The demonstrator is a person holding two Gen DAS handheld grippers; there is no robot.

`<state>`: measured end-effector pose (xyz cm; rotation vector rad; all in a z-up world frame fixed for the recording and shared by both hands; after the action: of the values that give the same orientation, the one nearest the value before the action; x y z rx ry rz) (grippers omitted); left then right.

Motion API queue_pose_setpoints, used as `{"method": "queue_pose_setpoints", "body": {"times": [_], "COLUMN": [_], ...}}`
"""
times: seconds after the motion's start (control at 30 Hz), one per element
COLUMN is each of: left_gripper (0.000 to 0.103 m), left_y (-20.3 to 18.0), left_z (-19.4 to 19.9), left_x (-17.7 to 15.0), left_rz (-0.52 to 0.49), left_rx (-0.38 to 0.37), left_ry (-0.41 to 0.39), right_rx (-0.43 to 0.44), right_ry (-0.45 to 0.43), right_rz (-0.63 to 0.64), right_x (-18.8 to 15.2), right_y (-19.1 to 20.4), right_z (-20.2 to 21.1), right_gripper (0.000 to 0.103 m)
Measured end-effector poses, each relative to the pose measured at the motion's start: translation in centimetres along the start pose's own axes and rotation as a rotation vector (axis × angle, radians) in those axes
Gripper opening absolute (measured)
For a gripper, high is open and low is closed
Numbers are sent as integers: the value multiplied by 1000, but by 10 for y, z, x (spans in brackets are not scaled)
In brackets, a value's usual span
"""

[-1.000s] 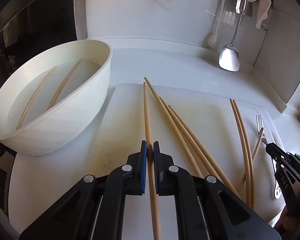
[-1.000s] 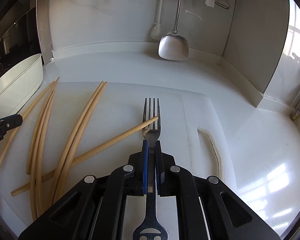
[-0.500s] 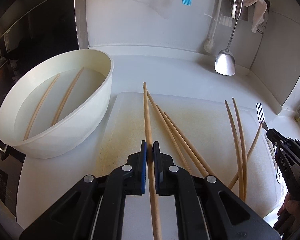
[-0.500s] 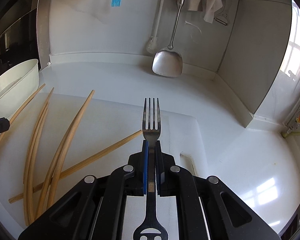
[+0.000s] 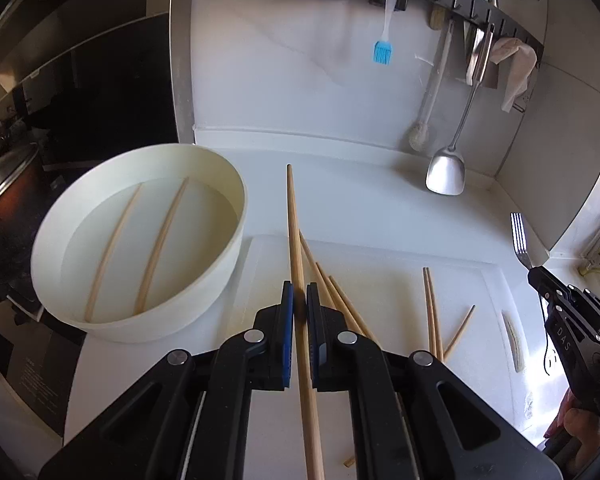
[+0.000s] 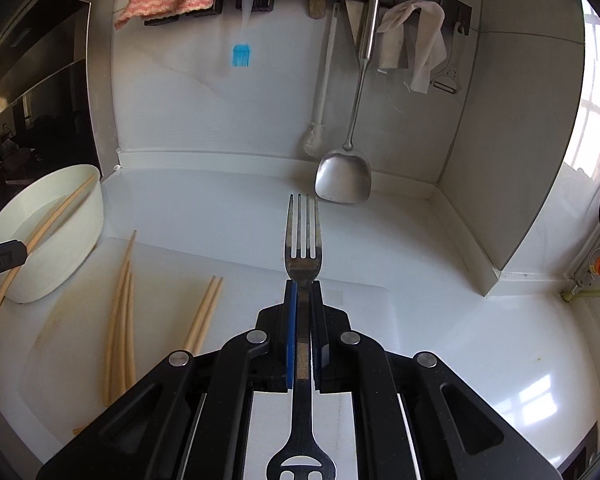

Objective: Organize utensils
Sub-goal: 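Lift the chopstick and fork and carry both tools toward the cream-white bowl, then lower the held chopstick and fork into the water in the bowl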

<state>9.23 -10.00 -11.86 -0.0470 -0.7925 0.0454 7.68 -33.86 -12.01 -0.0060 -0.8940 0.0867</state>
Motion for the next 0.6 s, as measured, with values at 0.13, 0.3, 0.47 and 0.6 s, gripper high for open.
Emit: {"method": "queue_pose_setpoints", "body": {"times": [0.13, 0.3, 0.47, 0.6], "left_gripper": [7, 7, 7, 7], "left_y": [15, 48, 98, 143], "left_z": [20, 39, 45, 31], "left_x": [8, 18, 34, 50], "left_rz": [27, 60, 79, 76], "left_rx": [25, 62, 96, 92], "left_ry": [8, 8, -5, 4], "right_rx": [75, 166, 251, 285], "right_ry": [-22, -49, -65, -72], "right_rz": [25, 64, 86, 92], "right_x": [19, 47, 74, 96], "right_y": [26, 77, 146, 207], "right_z": [20, 35, 34, 21], "right_gripper": [6, 6, 6, 6]}}
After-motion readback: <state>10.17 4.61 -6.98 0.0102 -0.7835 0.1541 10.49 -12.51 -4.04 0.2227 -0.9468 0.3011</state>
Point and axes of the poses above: each gripper's, at about its wrist camera, not at the fingertips, and z roughly against the way its jaws point, y to its left, x to its top, the point moved 9 cm from there along -z, roughly the way its jaws point, and after that the axes turned 3 degrees about x, right-handed, at the moved point
